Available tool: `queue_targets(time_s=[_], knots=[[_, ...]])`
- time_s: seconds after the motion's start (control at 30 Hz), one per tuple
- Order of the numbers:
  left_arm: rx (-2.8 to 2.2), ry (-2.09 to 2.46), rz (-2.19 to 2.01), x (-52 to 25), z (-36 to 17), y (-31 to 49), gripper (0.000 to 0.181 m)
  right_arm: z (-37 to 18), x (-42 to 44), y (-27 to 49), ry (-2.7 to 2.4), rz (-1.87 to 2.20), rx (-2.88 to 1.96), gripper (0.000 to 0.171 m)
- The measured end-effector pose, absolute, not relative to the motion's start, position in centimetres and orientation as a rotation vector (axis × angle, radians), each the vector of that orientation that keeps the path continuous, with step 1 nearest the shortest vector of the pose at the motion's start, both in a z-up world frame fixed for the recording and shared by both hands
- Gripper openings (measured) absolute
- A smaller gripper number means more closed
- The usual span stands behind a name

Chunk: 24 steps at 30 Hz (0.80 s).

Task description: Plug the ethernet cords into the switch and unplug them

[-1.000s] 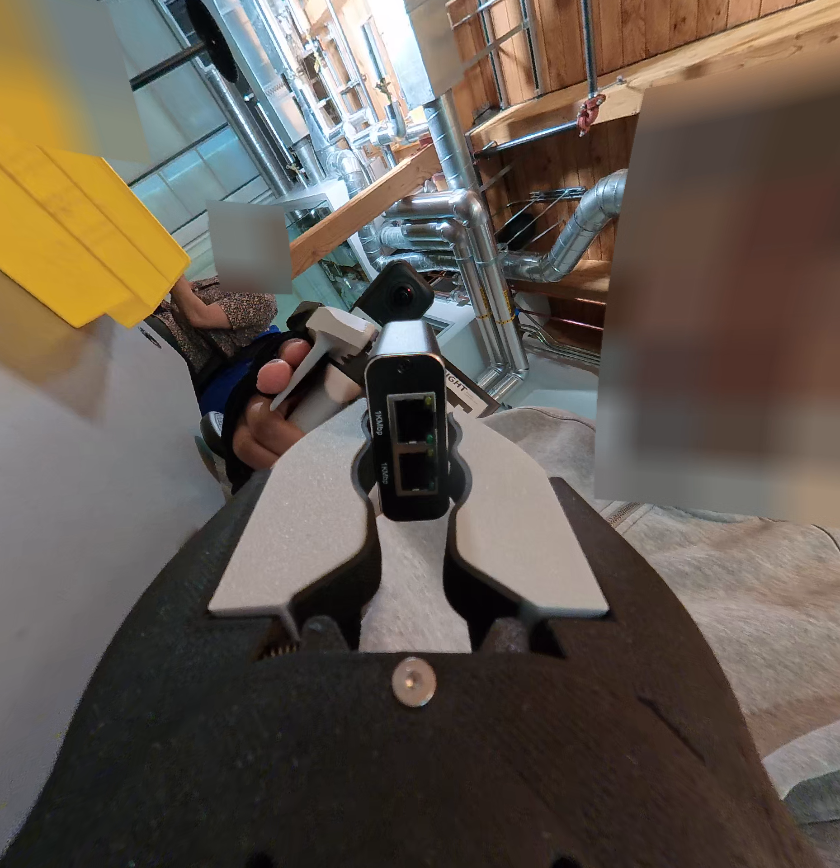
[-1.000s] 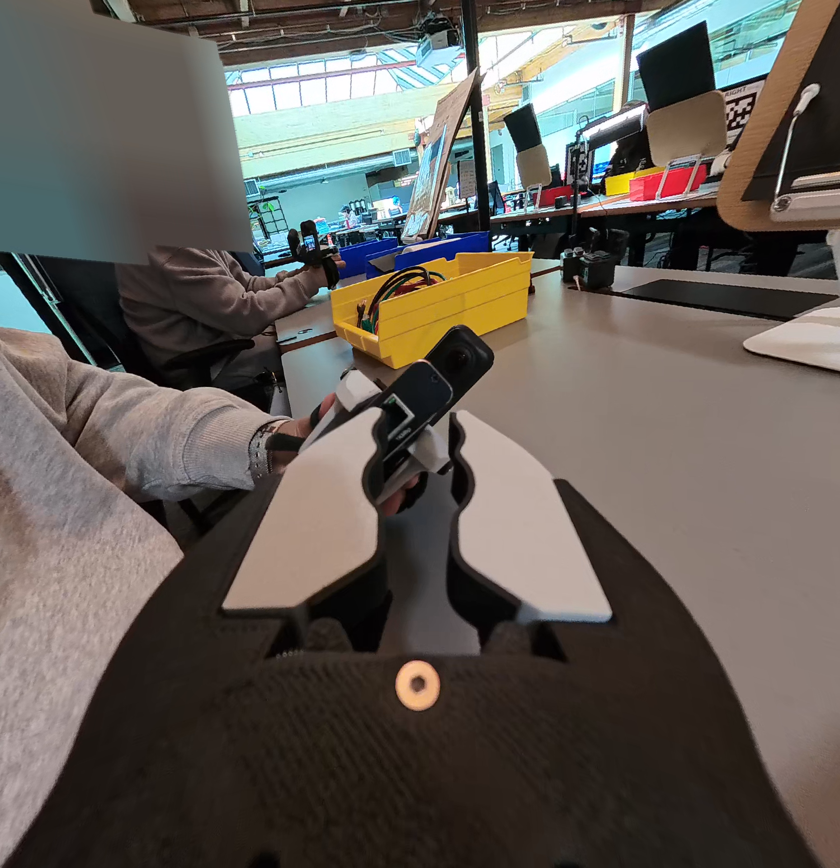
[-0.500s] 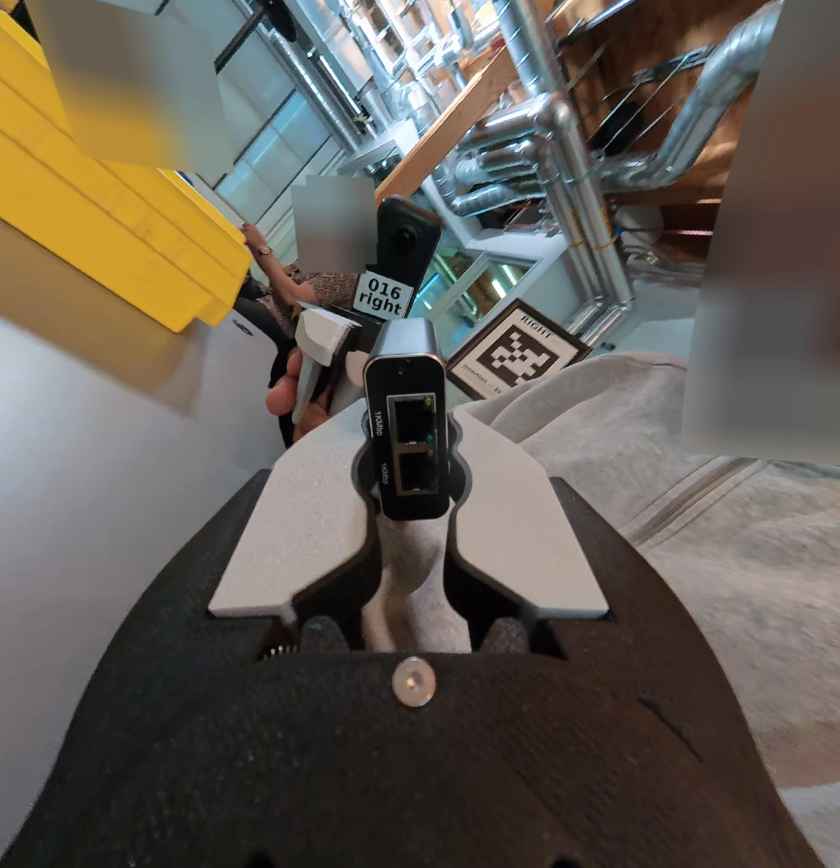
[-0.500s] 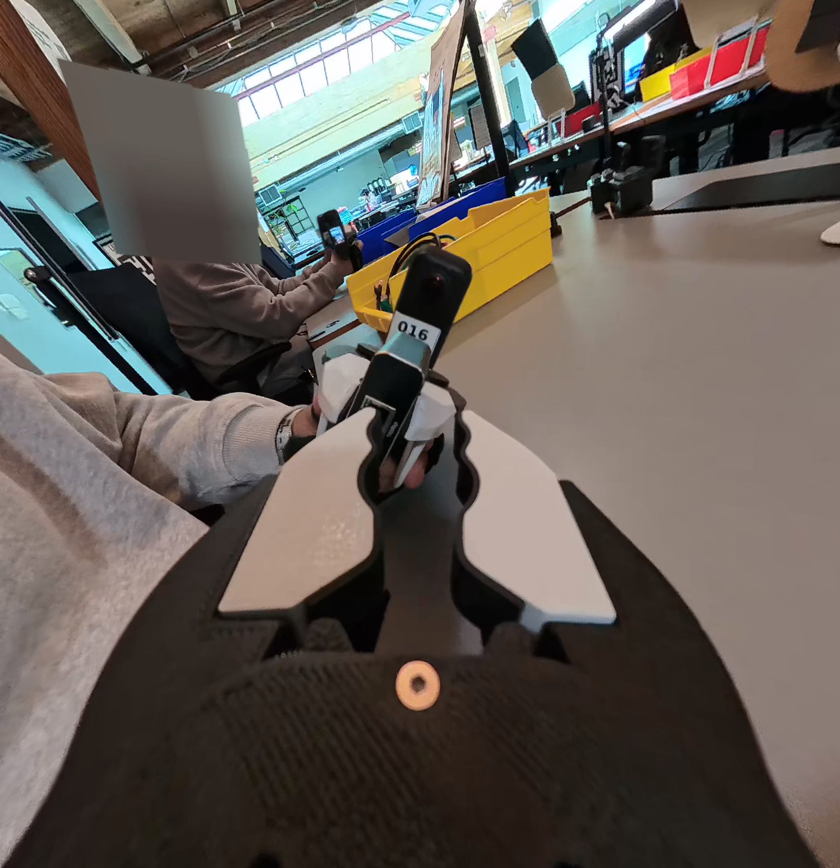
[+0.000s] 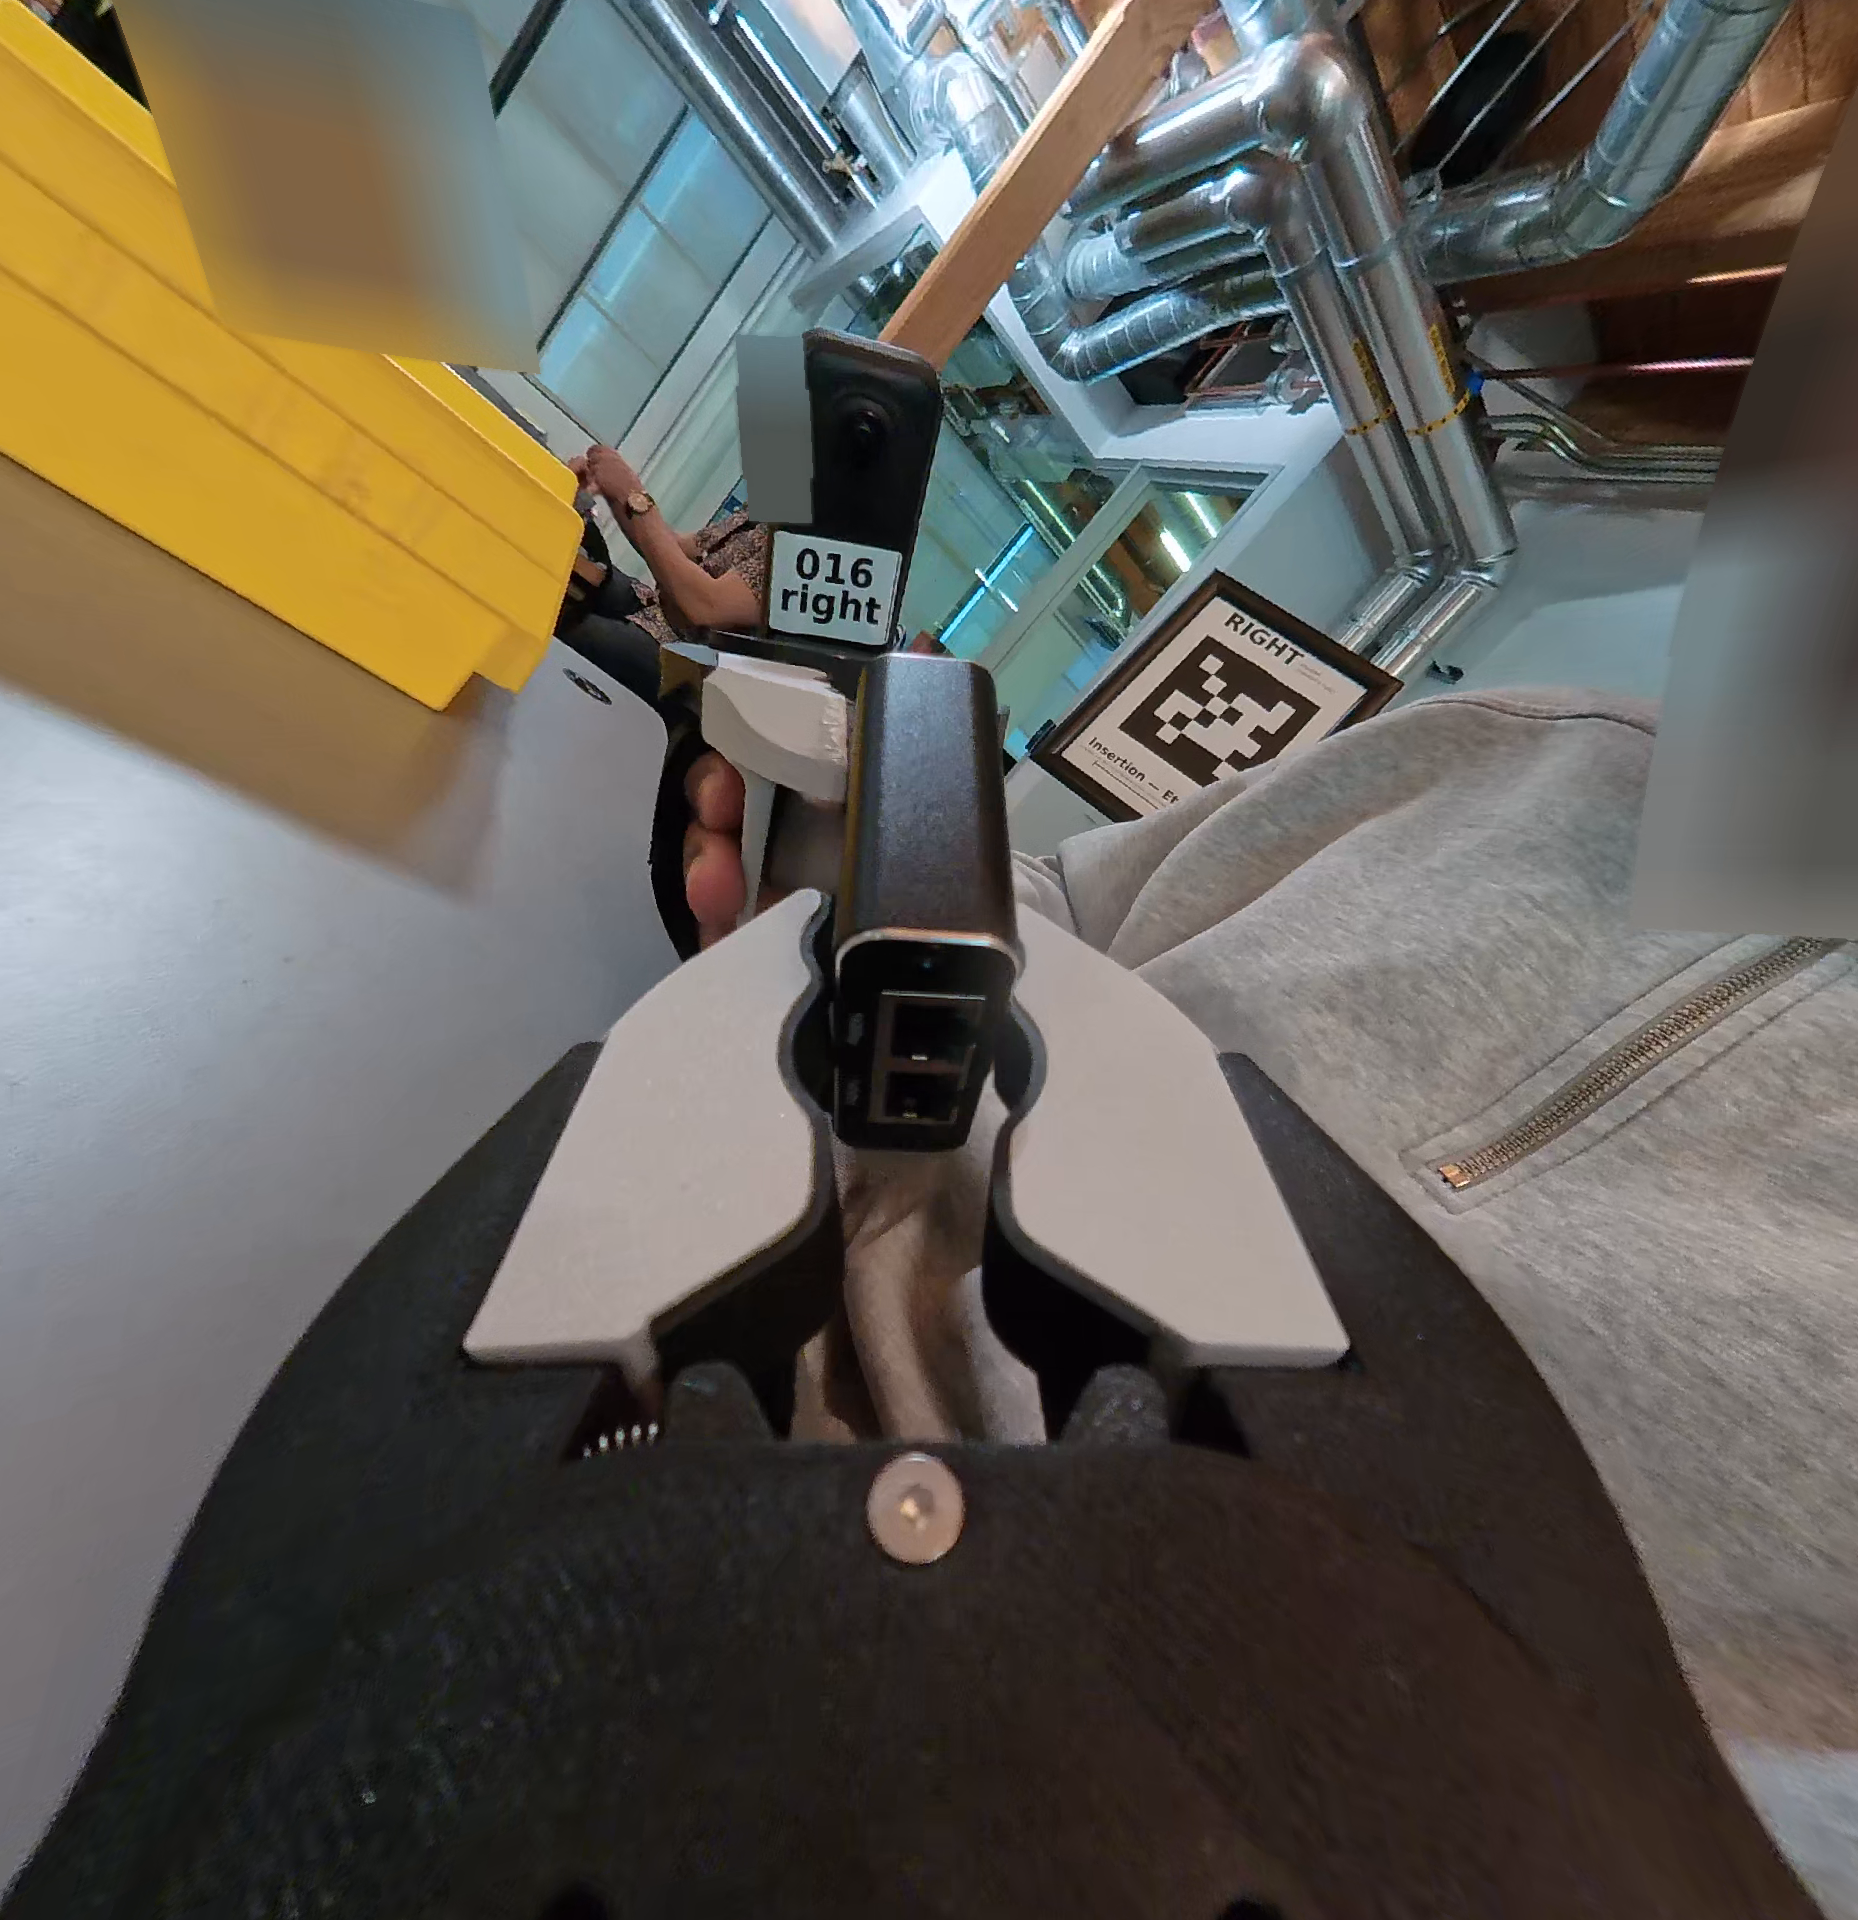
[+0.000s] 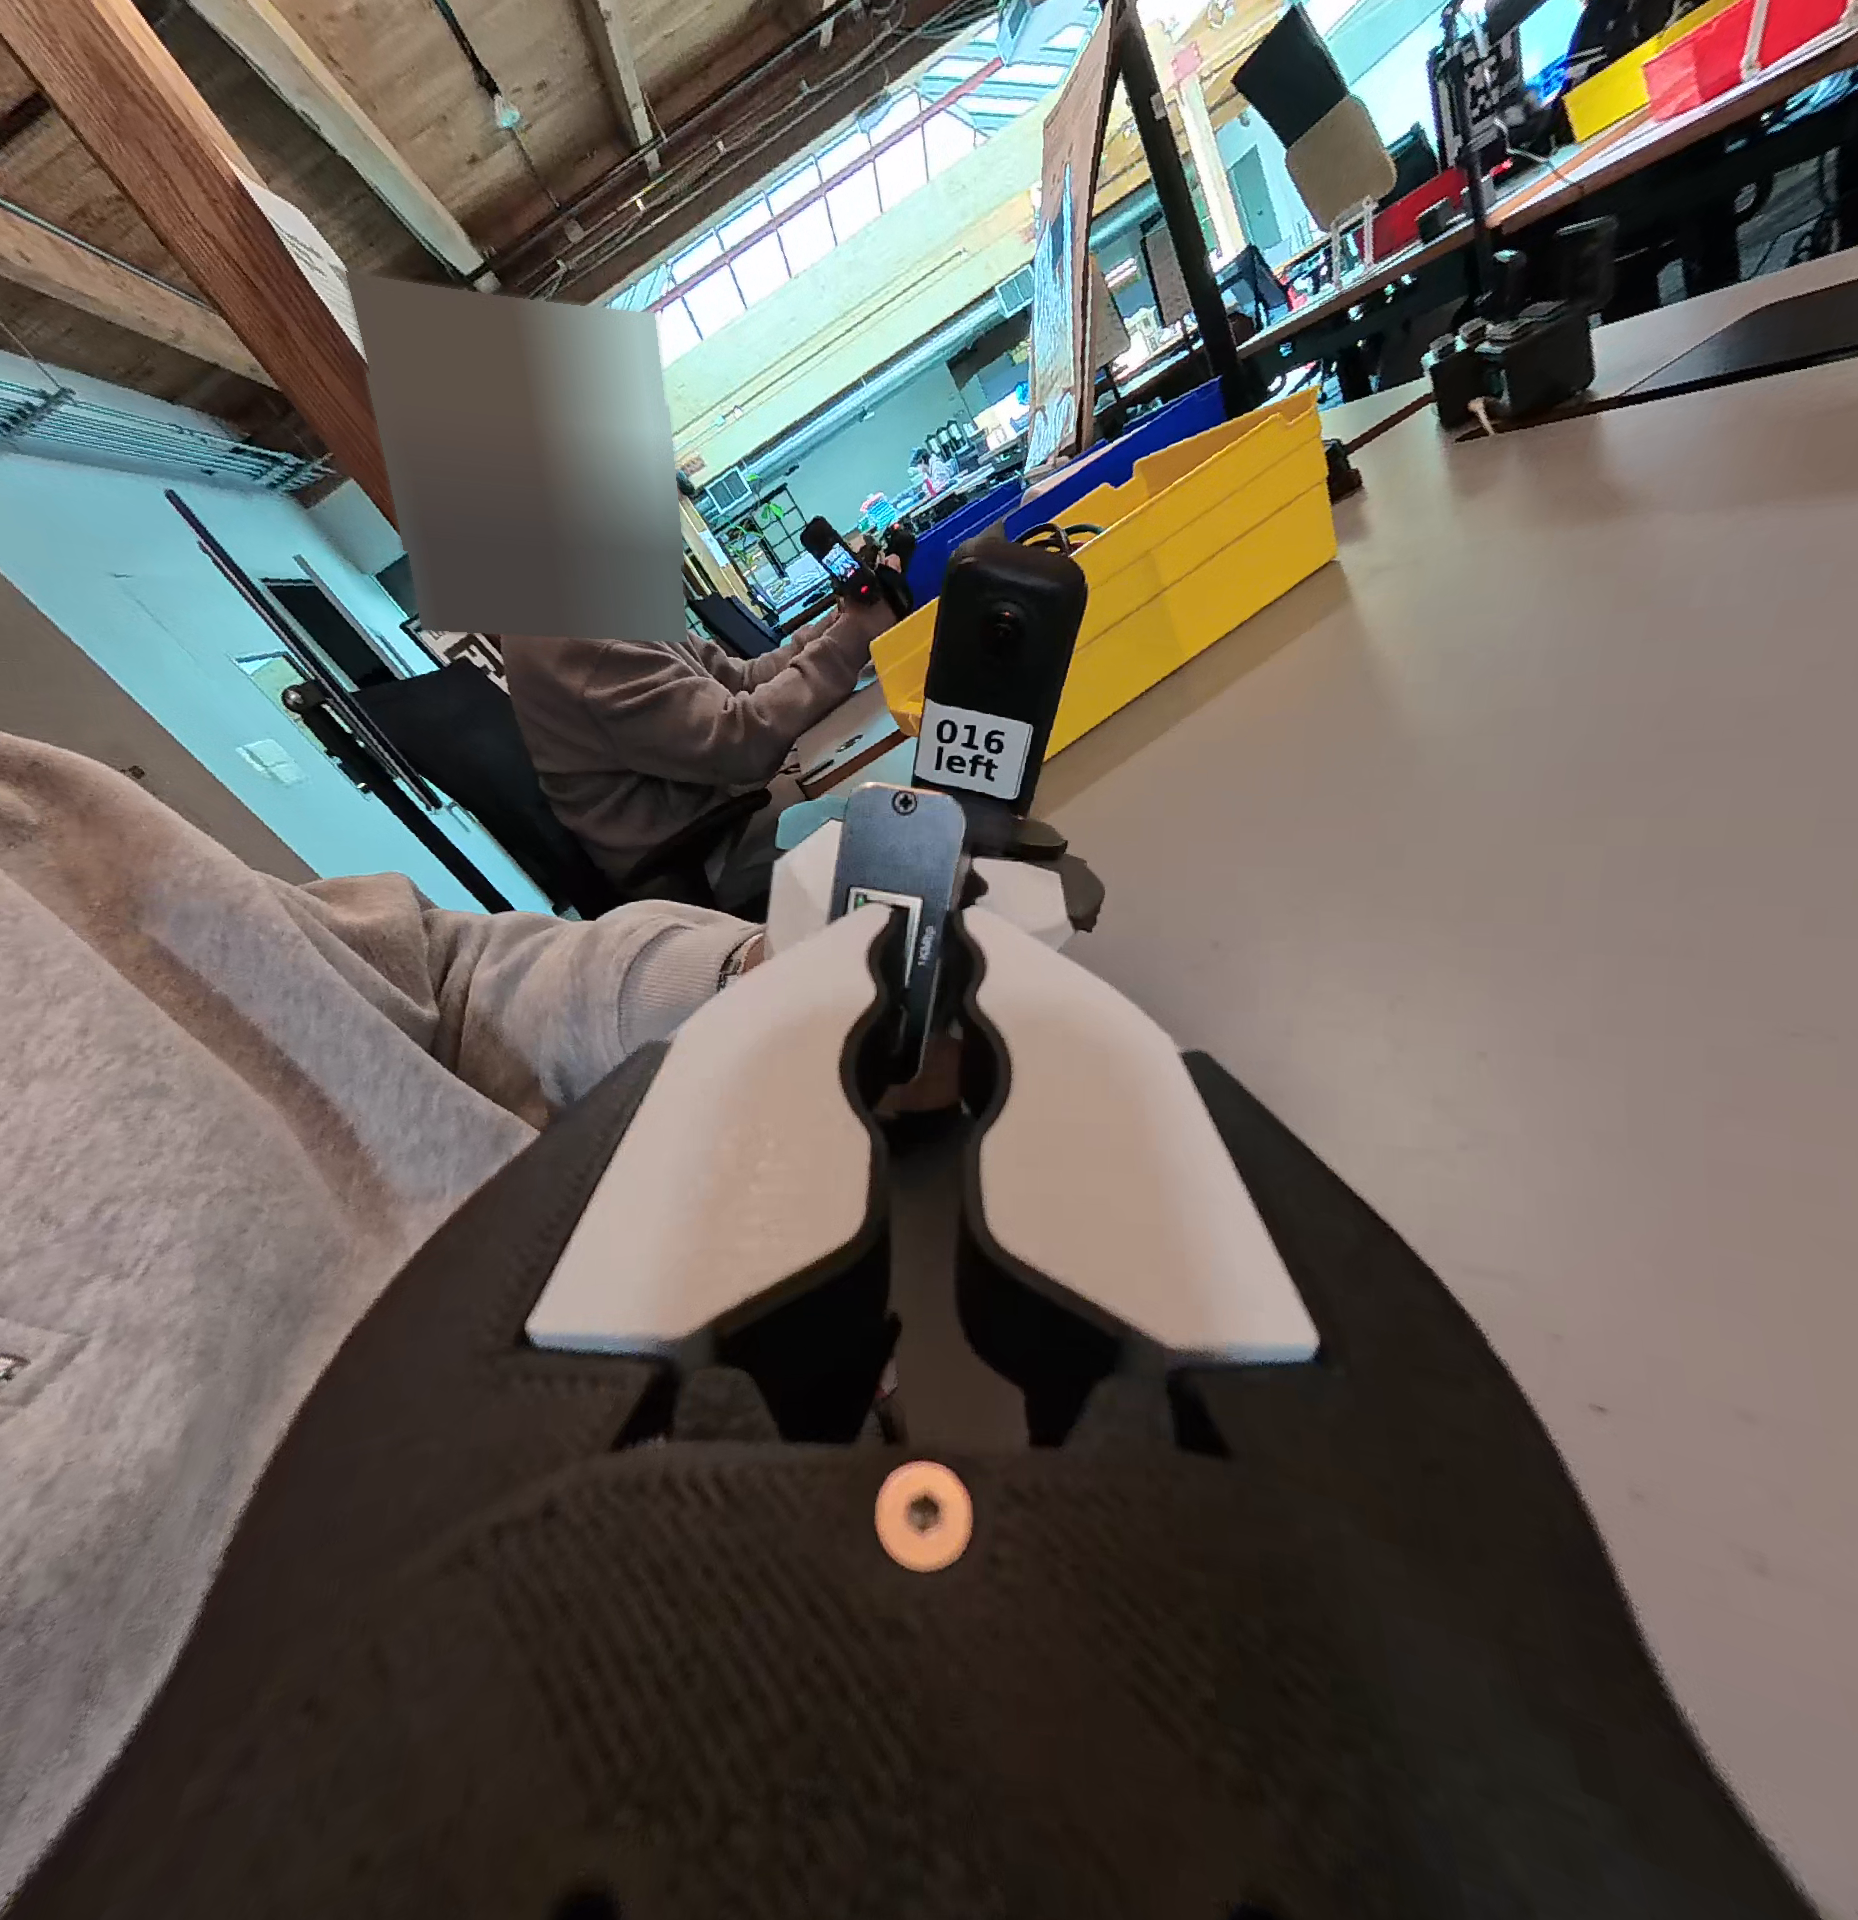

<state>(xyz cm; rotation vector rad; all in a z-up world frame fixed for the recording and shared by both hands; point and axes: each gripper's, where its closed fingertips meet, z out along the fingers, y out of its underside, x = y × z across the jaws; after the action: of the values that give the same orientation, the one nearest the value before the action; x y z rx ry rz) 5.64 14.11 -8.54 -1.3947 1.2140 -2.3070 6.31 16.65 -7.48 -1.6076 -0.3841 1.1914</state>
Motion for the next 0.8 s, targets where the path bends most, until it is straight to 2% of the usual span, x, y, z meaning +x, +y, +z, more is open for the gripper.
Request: queue_targets(time_s=[0.3,0.4,0.6,0.8], knots=[[-1.381,1.158,-2.317,5.5,-8.2,14.8,0.024,-7.2,6.5,16.8,-0.341,1.230,-1.586,0.008],[-1.359,1.097,-2.363,5.2,-7.7,15.3,0.024,-6.4,7.8,17.2,-0.252,1.250,-1.524,0.015],[-1.193,0.664,-2.756,3.3,-5.1,18.6,0.024,-6.1,8.8,17.7,-0.187,1.251,-1.504,0.020],[-1.203,0.653,-2.664,2.2,-5.0,19.8,0.024,-6.6,6.9,17.7,-0.305,1.216,-1.550,0.021]])
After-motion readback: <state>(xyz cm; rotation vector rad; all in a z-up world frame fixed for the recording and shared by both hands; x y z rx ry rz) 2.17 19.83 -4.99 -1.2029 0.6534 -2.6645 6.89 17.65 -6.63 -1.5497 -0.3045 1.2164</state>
